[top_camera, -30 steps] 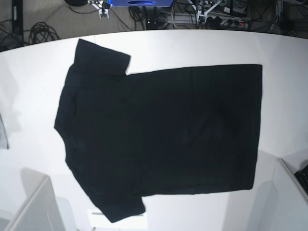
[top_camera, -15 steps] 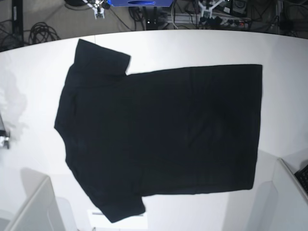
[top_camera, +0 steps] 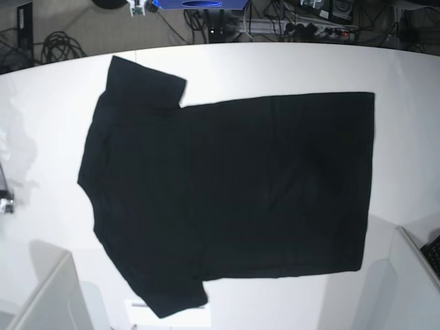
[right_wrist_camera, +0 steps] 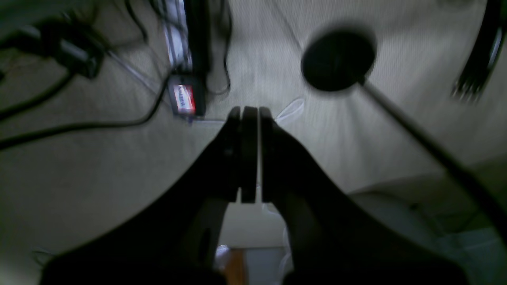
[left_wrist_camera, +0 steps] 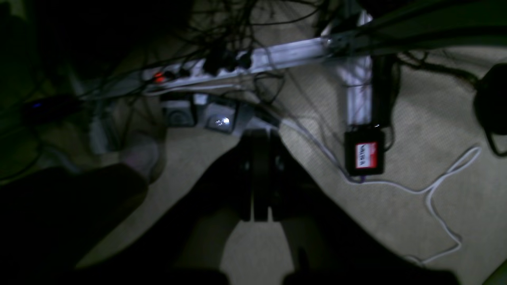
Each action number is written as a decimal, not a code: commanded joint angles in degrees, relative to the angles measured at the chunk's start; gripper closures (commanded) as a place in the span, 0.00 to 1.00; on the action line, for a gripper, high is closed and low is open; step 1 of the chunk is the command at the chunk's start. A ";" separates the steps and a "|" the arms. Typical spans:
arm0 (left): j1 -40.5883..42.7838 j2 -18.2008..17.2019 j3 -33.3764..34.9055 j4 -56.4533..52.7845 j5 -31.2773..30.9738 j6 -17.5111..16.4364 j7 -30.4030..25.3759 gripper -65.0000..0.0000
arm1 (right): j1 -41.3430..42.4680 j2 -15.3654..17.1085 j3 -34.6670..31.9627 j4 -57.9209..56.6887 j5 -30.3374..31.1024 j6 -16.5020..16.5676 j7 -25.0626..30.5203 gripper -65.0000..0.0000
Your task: Fold the T-shirt properly
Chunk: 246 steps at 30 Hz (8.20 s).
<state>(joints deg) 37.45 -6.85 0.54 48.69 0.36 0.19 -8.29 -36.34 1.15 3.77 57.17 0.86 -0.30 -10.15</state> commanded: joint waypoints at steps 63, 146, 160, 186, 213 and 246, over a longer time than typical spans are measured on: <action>18.94 -4.44 -14.12 64.24 -17.11 0.12 5.88 0.98 | 3.24 1.09 20.54 55.40 35.84 -0.01 -29.10 0.68; -8.48 -4.62 -23.35 40.68 -39.53 0.12 28.03 1.00 | 5.61 3.20 15.53 42.04 35.84 5.17 -32.35 1.00; -3.65 -7.52 -25.28 47.27 -39.44 0.03 27.94 1.00 | -0.98 2.68 15.61 50.92 35.84 5.17 -32.35 1.00; -7.87 -7.26 -26.69 53.16 -39.44 0.30 35.86 1.00 | 12.47 2.76 14.91 57.25 36.02 5.17 -37.89 1.00; -19.21 -6.99 -27.22 52.72 -31.70 0.39 44.03 1.00 | 33.83 3.20 9.64 41.07 35.75 4.73 -42.46 1.00; -28.97 -7.52 -27.48 47.45 -31.70 0.47 48.43 1.00 | 49.30 5.05 8.93 25.87 35.66 4.73 -40.44 1.00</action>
<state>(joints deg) 9.34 -13.52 -26.57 95.37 -31.33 0.86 41.39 11.51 5.67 12.51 82.08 35.73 4.32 -51.66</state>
